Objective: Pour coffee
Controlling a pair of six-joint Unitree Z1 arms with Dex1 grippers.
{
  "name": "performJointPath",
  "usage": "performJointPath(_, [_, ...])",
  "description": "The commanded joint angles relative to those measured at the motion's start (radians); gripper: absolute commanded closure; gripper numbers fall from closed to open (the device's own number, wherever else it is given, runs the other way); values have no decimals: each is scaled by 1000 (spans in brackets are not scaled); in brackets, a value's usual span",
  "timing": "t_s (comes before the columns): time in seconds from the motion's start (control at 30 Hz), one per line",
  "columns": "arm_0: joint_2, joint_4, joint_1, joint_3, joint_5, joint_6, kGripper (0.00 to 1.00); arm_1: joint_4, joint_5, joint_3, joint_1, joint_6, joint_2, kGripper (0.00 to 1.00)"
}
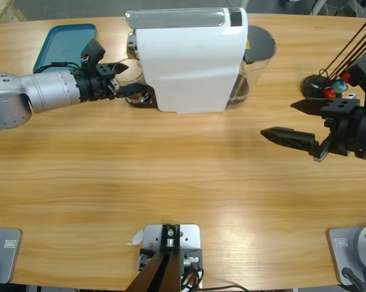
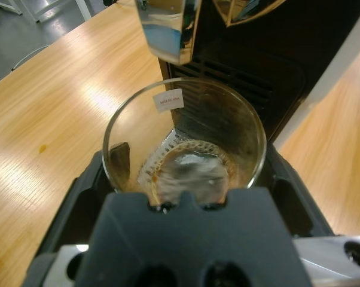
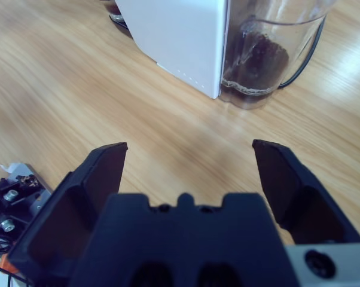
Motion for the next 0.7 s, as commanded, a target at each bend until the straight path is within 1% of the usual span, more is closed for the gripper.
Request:
performJointPath(0.03, [48,-12,22,-7,-31,10,1000,-6,-8,0,10,3,39,60])
performJointPath(0.1, [34,-12,35,14,-14,10,1000,-6,-10,0,10,3,39,59])
performJointPath(0.17, [-11,-11,64,50,42,8,1000,-6,-9,0,10,3,39,60])
performJointPath(0.27, [-91,-9,127,101,126,4,1000,-7,-8,0,10,5,41,59])
performJointPath(0.37, [-141,-9,190,130,151,-10,1000,-7,-8,0,10,5,39,59])
performJointPath(0.57, [-205,-9,290,122,159,-37,1000,-7,-12,1,10,6,37,59])
performJointPath(0.7, [-178,-9,365,75,159,-56,1000,-7,-11,1,10,6,36,59])
